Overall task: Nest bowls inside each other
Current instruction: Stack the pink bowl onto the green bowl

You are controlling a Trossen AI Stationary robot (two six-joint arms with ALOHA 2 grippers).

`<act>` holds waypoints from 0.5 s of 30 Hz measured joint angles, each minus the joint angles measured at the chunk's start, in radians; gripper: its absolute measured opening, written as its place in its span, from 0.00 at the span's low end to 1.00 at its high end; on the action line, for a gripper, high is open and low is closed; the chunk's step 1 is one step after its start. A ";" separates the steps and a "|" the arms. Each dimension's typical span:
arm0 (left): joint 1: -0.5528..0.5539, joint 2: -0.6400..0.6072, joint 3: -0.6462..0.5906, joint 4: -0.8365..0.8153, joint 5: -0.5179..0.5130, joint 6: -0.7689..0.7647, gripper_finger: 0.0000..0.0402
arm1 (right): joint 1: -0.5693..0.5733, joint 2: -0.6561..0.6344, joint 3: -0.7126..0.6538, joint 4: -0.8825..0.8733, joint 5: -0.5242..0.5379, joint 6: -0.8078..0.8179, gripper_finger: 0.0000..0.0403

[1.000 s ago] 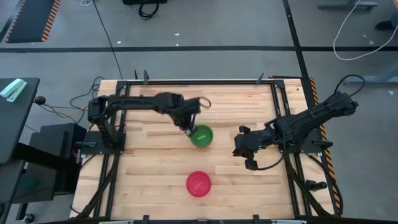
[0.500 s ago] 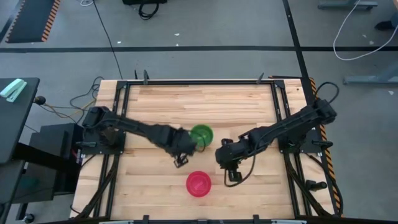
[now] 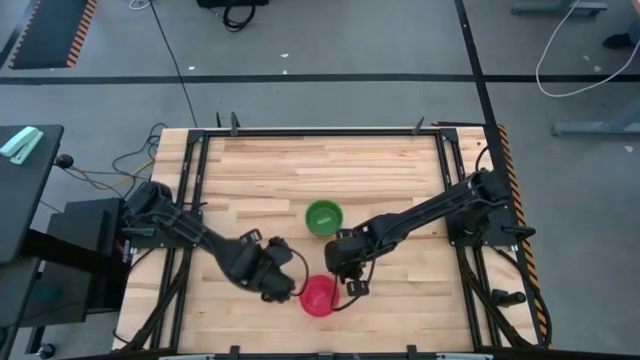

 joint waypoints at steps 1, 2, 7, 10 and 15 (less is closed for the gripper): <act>-0.013 0.000 0.000 -0.002 -0.013 -0.013 0.05 | 0.001 0.015 0.015 0.001 -0.001 -0.001 0.14; -0.025 0.000 0.000 -0.004 -0.024 -0.023 0.04 | 0.001 0.029 0.031 0.002 0.000 -0.001 0.14; -0.069 0.000 0.000 -0.007 -0.069 -0.081 0.05 | -0.001 0.098 0.102 0.001 0.000 -0.001 0.14; -0.086 0.000 0.000 -0.007 -0.090 -0.107 0.05 | -0.011 0.139 0.137 0.002 0.000 -0.004 0.14; -0.103 0.000 0.000 -0.007 -0.118 -0.133 0.06 | -0.037 0.198 0.183 0.000 0.004 -0.033 0.14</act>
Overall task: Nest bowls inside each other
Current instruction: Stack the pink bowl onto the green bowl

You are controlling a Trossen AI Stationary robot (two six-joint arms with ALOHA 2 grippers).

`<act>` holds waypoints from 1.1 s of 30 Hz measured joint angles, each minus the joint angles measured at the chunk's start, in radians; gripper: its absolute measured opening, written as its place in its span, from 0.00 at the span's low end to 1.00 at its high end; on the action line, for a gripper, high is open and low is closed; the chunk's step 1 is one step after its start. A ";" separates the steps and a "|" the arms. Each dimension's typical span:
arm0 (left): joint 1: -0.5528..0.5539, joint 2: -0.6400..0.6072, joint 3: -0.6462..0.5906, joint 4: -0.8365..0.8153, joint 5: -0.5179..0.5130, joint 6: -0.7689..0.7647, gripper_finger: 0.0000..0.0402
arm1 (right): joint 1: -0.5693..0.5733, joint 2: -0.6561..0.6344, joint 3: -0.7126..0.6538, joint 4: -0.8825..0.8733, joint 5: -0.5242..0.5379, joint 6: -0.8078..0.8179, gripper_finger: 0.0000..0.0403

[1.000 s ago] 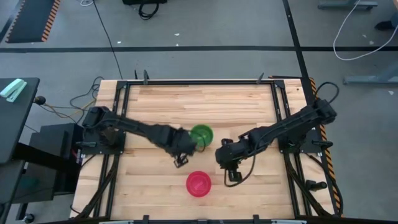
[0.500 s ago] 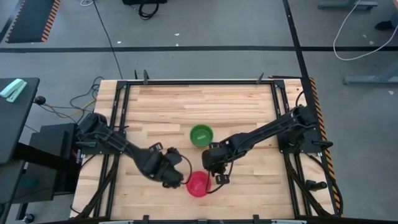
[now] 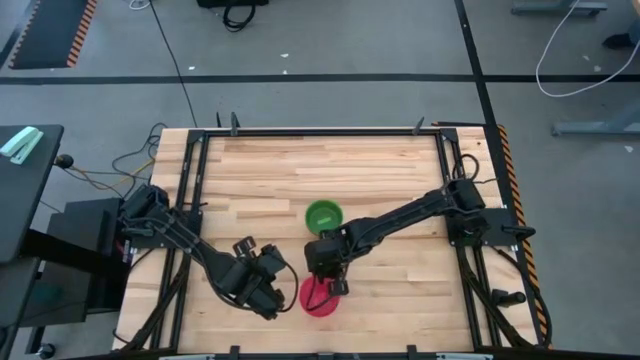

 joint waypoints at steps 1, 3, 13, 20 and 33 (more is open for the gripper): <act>-0.003 0.000 0.000 0.000 -0.002 -0.005 0.06 | -0.005 0.010 0.006 0.002 0.000 -0.007 0.14; -0.003 0.000 0.000 0.000 -0.009 -0.017 0.05 | -0.011 0.022 0.007 0.000 0.000 -0.016 0.14; -0.003 0.000 0.000 0.000 -0.022 -0.020 0.04 | -0.002 0.026 0.008 -0.002 0.000 -0.017 0.14; -0.003 0.000 0.000 0.001 -0.029 -0.020 0.06 | 0.030 0.022 0.008 0.000 0.027 -0.010 0.14; -0.003 0.000 0.000 0.003 -0.030 -0.027 0.04 | 0.034 0.075 0.008 -0.002 0.034 0.006 0.14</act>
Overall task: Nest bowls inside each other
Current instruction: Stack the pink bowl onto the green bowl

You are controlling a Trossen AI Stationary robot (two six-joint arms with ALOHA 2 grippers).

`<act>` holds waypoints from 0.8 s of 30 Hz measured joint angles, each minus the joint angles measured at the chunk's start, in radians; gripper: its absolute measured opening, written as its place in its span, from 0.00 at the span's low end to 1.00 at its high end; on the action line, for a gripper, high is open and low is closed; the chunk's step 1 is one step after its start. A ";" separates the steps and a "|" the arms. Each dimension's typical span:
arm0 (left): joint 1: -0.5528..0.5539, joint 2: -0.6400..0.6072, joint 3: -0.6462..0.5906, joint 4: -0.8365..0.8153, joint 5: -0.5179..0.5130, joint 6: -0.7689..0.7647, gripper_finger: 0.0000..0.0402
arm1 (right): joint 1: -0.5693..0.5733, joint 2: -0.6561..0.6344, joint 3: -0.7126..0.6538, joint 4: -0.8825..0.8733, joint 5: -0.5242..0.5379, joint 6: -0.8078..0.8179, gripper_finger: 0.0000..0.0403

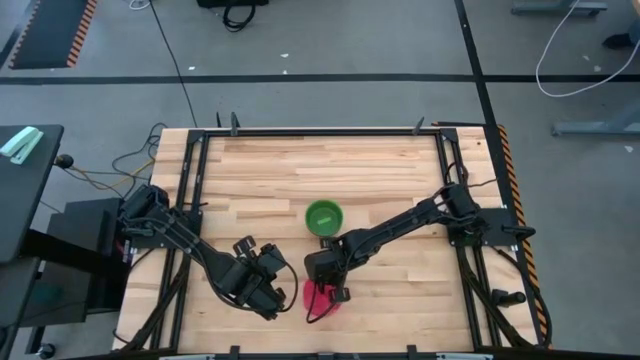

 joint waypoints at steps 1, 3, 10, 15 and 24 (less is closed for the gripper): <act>0.000 0.000 0.000 0.000 0.000 0.000 0.05 | 0.000 0.000 0.000 0.002 0.000 0.000 0.14; 0.000 0.000 0.000 0.000 -0.002 0.000 0.06 | 0.001 -0.001 0.000 0.011 0.000 0.000 0.14; 0.000 0.000 0.000 0.001 -0.004 -0.001 0.06 | 0.001 -0.008 0.000 0.009 -0.001 0.002 0.14; 0.000 0.000 0.000 0.002 -0.007 -0.002 0.04 | 0.001 -0.010 0.000 0.009 -0.001 0.001 0.14; 0.000 0.000 0.000 0.002 -0.007 -0.014 0.05 | 0.001 -0.010 0.000 0.002 -0.001 -0.011 0.14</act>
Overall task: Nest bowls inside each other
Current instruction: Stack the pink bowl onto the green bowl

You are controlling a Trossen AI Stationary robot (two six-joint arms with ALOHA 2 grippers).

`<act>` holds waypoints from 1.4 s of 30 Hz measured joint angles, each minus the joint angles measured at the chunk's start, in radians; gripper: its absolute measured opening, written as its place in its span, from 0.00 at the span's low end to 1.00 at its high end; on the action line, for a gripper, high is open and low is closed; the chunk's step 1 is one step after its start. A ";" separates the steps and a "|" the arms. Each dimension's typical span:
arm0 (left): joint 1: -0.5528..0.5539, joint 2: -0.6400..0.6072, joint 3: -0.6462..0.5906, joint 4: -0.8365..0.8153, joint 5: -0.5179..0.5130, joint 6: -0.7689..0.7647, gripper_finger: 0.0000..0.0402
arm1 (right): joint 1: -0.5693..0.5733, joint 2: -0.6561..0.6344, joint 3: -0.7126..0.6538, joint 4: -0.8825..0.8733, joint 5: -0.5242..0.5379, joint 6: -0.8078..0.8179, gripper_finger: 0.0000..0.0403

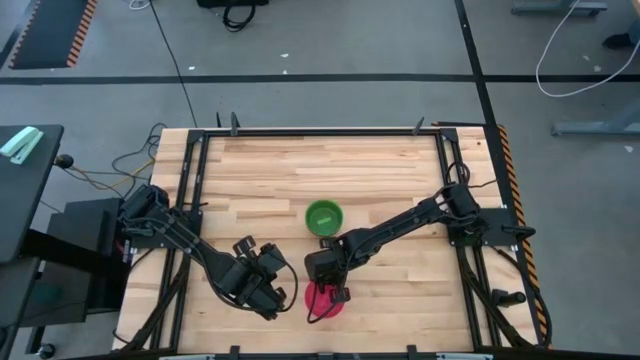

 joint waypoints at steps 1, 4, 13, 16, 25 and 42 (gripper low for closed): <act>0.000 0.000 0.000 0.000 0.000 0.000 0.05 | 0.000 0.003 0.000 0.002 0.000 -0.005 0.14; 0.000 0.000 0.000 0.000 0.000 0.000 0.06 | 0.000 0.007 0.000 0.000 0.000 -0.009 0.14; 0.000 0.000 0.000 0.000 0.000 -0.003 0.03 | 0.001 0.007 -0.023 0.019 0.000 -0.010 0.14; 0.000 0.000 0.000 0.000 0.000 -0.003 0.04 | 0.002 0.008 -0.033 0.014 -0.001 -0.014 0.14; 0.000 0.000 0.000 0.000 -0.010 -0.004 0.05 | 0.006 0.008 -0.034 0.025 0.000 -0.018 0.12; 0.000 0.000 0.000 0.000 -0.065 0.004 0.07 | -0.011 -0.008 -0.034 0.006 -0.003 -0.120 0.01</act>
